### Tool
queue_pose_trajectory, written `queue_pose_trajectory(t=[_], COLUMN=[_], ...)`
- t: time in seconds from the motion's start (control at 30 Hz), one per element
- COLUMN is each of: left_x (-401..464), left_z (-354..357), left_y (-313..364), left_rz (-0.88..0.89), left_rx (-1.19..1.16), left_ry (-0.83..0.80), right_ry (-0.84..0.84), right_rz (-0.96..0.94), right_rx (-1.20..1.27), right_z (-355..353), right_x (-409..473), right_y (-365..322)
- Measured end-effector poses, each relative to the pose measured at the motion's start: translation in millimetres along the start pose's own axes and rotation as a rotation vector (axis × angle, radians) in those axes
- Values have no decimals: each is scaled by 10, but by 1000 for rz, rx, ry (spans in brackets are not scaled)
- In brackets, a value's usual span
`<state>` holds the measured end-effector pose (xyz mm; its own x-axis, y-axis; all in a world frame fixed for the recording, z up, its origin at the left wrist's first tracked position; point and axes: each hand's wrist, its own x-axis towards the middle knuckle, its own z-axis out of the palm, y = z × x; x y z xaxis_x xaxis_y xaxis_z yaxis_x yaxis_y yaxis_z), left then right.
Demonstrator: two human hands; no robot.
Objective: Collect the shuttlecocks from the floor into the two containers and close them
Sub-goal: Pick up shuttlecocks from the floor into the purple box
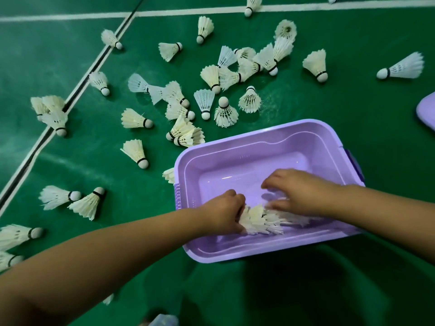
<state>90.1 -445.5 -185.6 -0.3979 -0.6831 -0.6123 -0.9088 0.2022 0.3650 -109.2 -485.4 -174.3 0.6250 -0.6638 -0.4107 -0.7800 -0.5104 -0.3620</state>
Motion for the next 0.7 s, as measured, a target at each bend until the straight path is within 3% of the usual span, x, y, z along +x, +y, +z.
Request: queue_pose_trajectory(t=[0.1, 0.13, 0.27, 0.33, 0.43, 0.53, 0.6, 0.7], left_x=[14, 11, -9, -24, -65, -103, -131, -123], left_z=[83, 91, -96, -322, -738, -1181, -1456, -1693], left_y=[27, 37, 115, 156, 193, 201, 241, 250], left_rz=[27, 26, 41, 92, 155, 261, 312, 223], left_rx=[39, 53, 176, 212, 159, 193, 292, 266], left_ry=[-26, -32, 19, 247, 665, 882, 767, 395], right_ry=[484, 541, 178, 44, 55, 39, -68, -253], right_rz=[140, 256, 699, 744, 604, 343, 146, -52], right_rx=[-177, -192, -41, 205, 396, 354, 192, -30], right_z=[-202, -275, -482, -487, -471, -809, -1131, -1486], right_x=[-160, -235, -466, -483, -436, -321, -159, 240], right_y=[178, 247, 568, 623, 684, 598, 443, 41])
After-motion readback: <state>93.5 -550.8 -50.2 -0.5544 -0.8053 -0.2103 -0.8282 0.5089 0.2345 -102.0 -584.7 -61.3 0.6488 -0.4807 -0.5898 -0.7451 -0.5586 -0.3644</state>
